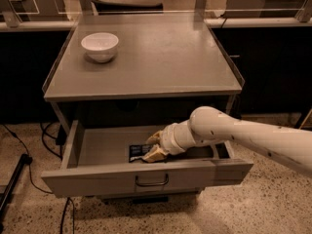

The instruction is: Place rxbar blueberry into top drawer

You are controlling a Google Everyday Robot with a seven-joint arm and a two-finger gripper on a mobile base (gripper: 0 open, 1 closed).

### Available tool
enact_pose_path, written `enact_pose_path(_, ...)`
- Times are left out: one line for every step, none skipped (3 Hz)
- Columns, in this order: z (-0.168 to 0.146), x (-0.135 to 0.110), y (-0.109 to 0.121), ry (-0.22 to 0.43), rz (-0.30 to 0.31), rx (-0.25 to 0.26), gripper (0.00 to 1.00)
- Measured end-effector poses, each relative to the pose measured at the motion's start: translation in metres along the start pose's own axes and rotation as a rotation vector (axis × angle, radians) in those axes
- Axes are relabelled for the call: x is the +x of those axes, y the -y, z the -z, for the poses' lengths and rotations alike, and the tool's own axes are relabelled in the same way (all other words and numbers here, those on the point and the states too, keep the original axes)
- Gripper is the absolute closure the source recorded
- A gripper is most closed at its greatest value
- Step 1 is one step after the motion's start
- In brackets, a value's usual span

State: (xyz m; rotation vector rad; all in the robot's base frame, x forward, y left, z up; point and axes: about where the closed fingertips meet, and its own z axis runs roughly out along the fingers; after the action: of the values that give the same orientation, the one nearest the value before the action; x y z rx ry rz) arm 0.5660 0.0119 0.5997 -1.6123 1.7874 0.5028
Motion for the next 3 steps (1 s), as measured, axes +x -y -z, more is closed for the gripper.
enact_pose_path(0.0000,0.0000,0.0000,0.000,0.000,0.000,0.82)
enact_pose_path(-0.0001,0.0000,0.0000,0.000,0.000,0.000,0.57)
enact_pose_path(-0.0001,0.0000,0.0000,0.000,0.000,0.000,0.36)
